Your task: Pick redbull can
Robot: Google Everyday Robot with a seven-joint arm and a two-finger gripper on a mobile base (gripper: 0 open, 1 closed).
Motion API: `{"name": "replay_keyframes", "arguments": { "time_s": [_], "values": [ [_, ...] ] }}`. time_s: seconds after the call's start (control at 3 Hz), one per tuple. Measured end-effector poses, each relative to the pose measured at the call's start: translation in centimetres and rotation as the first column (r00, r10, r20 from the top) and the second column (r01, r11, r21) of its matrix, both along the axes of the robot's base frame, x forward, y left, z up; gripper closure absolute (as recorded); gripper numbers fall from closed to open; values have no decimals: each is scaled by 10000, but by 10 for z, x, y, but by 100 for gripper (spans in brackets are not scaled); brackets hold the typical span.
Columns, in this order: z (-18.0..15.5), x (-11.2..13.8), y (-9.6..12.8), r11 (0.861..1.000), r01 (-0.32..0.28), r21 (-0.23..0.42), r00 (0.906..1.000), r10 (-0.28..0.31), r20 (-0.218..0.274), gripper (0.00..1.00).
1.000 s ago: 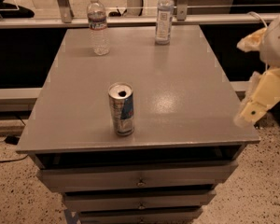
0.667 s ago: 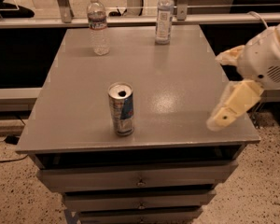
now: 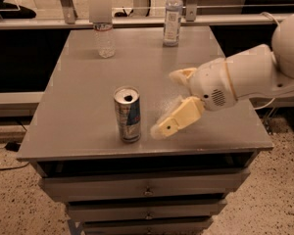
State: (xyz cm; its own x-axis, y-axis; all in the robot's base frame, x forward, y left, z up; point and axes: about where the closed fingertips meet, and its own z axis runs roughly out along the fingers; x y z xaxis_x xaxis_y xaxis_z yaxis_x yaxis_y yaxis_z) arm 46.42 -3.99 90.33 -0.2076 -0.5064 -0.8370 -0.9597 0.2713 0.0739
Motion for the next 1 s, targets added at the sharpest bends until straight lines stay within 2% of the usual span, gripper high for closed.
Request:
{"name": "replay_keyframes", "arguments": {
  "time_s": [0.33, 0.67, 1.0],
  "values": [
    [-1, 0, 49, 9885, -281, 1487, 9996, 293, -56, 0],
    [-4, -6, 84, 9681, -507, 2455, 9986, 528, -19, 0],
    [-16, -12, 103, 9546, -577, 2922, 9980, 630, -89, 0]
  ]
}}
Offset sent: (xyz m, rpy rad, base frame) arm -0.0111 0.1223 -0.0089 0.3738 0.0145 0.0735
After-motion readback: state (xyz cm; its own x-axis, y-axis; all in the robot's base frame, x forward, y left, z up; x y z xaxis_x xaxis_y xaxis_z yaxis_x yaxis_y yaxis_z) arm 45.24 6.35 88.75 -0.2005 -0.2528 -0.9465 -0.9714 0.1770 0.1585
